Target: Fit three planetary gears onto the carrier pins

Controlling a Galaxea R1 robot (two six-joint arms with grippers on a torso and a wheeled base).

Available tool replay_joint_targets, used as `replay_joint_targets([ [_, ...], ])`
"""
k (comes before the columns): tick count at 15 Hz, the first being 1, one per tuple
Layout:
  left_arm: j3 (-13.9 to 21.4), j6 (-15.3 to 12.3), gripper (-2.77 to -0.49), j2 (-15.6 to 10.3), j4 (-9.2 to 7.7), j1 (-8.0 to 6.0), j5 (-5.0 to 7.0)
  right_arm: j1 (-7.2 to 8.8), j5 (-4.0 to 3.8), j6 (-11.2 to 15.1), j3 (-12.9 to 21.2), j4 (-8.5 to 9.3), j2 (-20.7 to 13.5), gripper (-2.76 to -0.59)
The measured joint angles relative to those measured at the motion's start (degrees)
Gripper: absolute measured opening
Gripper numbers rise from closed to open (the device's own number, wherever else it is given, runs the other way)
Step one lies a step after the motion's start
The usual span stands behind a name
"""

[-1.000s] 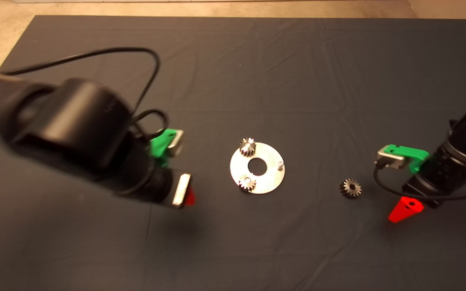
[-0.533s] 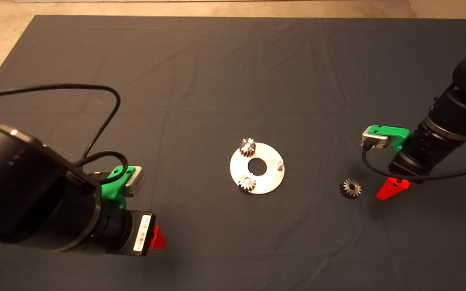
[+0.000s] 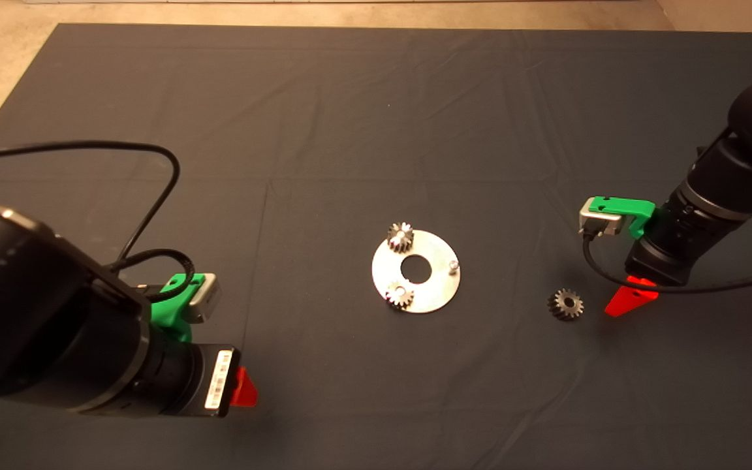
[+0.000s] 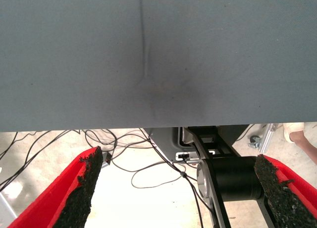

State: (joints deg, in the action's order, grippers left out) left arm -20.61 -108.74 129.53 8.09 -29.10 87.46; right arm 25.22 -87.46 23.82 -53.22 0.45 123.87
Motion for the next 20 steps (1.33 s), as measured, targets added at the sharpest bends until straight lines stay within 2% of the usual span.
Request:
replay_joint_targets([
  [2, 0.0, 0.0, -1.09, 0.0, 0.00, -0.02, 0.00, -0.22, 0.06, -1.8, 0.3, -1.76, 0.0, -0.61],
  [3, 0.0, 0.0, -1.09, 0.0, -0.04, -0.01, 0.00, -0.98, 0.05, -2.4, 1.0, -3.14, -0.2, -0.61],
  [5, 0.1, -0.1, -1.09, 0.0, -0.18, 0.00, 0.00, -3.56, 0.02, -3.0, 2.7, -6.53, -0.9, -0.61],
  [7, 0.4, -0.1, -1.09, 0.0, -0.22, 0.00, -0.02, -5.32, 0.02, -3.5, 4.0, -8.88, -1.2, -0.61],
  [10, 0.5, -0.1, -1.09, 0.0, -0.39, 0.00, 0.00, -6.01, 0.02, -3.9, 4.9, -10.79, -1.5, -0.66],
  [13, 0.5, -0.1, -1.09, 0.0, -0.41, 0.00, 0.00, -7.14, 0.00, -4.1, 5.1, -11.73, -1.5, -0.67],
  [14, 0.5, -0.1, -1.09, 0.0, -0.42, 0.00, 0.00, -7.67, 0.01, -4.1, 5.3, -12.35, -1.5, -0.75],
  [15, 0.5, -0.1, -1.09, 0.0, -0.49, 0.00, 0.00, -7.95, 0.00, -4.1, 5.5, -13.24, -1.5, -0.82],
  [18, 0.5, -0.1, -1.09, 0.0, -0.79, 0.00, 0.00, -9.40, 0.02, -4.1, 5.8, -17.54, -1.5, -0.82],
  [19, 0.5, -0.1, -1.09, 0.0, -0.83, -0.01, 0.00, -9.71, 0.06, -4.1, 5.8, -18.35, -1.5, -0.82],
  [20, 0.5, -0.1, -1.09, 0.0, -0.83, 0.00, 0.00, -9.92, 0.50, -4.2, 5.8, -18.66, -1.5, -0.82],
])
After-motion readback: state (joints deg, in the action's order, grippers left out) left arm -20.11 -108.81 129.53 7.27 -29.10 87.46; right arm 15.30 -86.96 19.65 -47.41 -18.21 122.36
